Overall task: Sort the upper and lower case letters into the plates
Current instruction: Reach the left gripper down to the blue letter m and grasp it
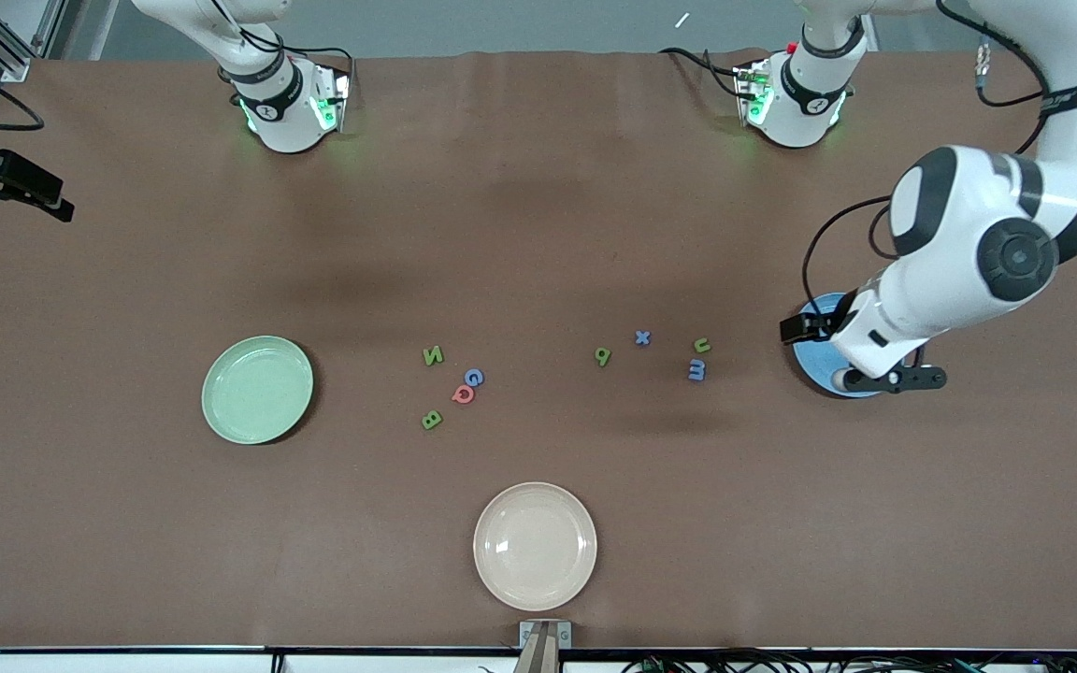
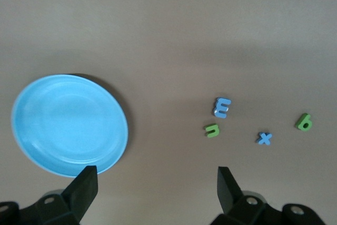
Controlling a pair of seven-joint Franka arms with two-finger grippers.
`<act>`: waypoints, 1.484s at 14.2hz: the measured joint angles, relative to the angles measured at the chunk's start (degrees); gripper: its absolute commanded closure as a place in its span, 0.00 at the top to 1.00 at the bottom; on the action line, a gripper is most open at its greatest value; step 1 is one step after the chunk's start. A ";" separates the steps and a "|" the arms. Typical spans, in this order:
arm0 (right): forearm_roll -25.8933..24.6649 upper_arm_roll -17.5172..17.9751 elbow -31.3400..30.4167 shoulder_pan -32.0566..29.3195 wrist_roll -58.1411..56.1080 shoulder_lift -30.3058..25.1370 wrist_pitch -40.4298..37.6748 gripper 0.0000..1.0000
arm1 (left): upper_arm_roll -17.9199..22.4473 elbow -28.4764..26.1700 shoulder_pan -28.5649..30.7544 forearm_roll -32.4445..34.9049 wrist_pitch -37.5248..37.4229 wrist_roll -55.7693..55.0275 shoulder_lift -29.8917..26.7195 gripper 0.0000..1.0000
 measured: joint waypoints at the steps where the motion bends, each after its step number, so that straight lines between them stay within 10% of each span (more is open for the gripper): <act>1: 0.01 0.00 0.01 0.00 0.00 0.02 -0.06 1.00 | -0.03 -0.09 -0.73 0.75 1.31 -1.62 1.43 1.00; 14: 0.09 -1.10 0.12 0.91 -0.01 0.05 -0.20 1.00 | -0.22 -6.21 -9.92 8.60 28.77 -15.70 15.08 0.97; 21: 0.06 -1.15 0.36 1.16 0.00 0.32 -0.33 1.00 | -0.24 -8.78 -10.42 13.40 32.91 -19.36 16.96 0.72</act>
